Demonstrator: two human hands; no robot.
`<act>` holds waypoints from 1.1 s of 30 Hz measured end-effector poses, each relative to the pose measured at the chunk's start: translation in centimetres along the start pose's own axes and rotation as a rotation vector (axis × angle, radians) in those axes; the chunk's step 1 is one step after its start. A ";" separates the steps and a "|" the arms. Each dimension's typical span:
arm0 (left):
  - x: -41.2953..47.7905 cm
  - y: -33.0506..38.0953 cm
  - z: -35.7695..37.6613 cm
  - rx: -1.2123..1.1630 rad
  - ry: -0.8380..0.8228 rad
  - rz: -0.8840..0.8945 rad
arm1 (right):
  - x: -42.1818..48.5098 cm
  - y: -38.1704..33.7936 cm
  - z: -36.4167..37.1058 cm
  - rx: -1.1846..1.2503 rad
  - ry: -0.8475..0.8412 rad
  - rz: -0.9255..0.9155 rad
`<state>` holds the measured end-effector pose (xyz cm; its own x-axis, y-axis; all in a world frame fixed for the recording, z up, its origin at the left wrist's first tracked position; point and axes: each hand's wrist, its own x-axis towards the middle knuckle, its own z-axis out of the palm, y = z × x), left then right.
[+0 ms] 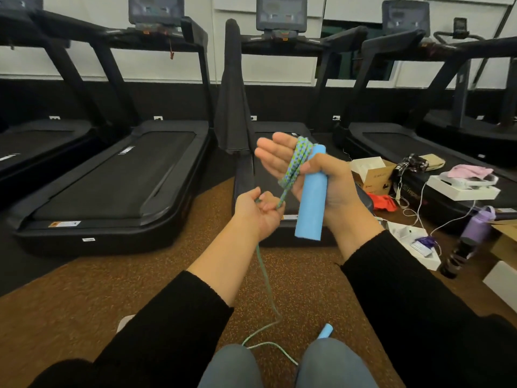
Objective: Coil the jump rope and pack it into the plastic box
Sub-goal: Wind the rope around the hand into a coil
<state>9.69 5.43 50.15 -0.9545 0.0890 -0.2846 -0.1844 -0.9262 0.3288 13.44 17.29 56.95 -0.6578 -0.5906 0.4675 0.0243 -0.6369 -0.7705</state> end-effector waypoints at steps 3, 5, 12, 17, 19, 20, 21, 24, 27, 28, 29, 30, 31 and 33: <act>-1.3 -0.8 -0.8 -0.031 0.010 -0.054 | 0.9 -0.5 -1.3 -0.082 0.115 -0.014; -1.8 -1.2 -1.2 -0.036 0.034 -0.088 | 1.2 -0.3 -2.3 -0.160 0.168 0.004; -2.7 -1.9 -1.9 -0.021 0.044 -0.110 | 1.5 1.2 -5.2 -0.445 0.237 0.119; -3.5 -1.3 -1.6 0.097 0.056 -0.037 | 0.6 2.0 -7.0 -0.500 0.241 0.221; -4.0 -0.9 -1.3 0.168 0.055 -0.010 | 0.2 2.6 -7.4 -0.494 0.218 0.281; -4.2 -0.7 -1.1 0.212 0.052 0.002 | 0.0 2.9 -7.4 -0.501 0.199 0.308; -4.4 -0.3 -0.9 0.256 0.048 0.014 | -0.2 3.3 -7.4 -0.508 0.185 0.331; -4.8 1.1 0.0 0.362 0.003 0.041 | -0.9 4.2 -7.5 -0.542 0.164 0.394; -5.2 2.4 1.3 0.420 -0.045 0.042 | -1.6 4.9 -7.3 -0.597 0.134 0.454; -5.3 2.8 1.7 0.433 -0.057 0.038 | -1.8 5.0 -7.1 -0.588 0.126 0.461; -5.4 3.0 2.0 0.442 -0.068 0.032 | -2.0 5.1 -6.8 -0.569 0.124 0.458; -5.5 3.2 2.3 0.451 -0.078 0.025 | -2.1 5.1 -6.4 -0.557 0.127 0.446; -5.6 3.3 2.6 0.464 -0.084 0.020 | -2.1 5.1 -6.3 -0.553 0.135 0.432; -5.8 3.5 3.0 0.496 -0.089 0.011 | -2.1 5.0 -6.1 -0.571 0.130 0.414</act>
<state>13.84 2.81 55.68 -0.9694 0.1312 -0.2076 -0.2426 -0.6434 0.7260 10.32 18.39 49.52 -0.7653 -0.6409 0.0592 -0.0830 0.0071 -0.9965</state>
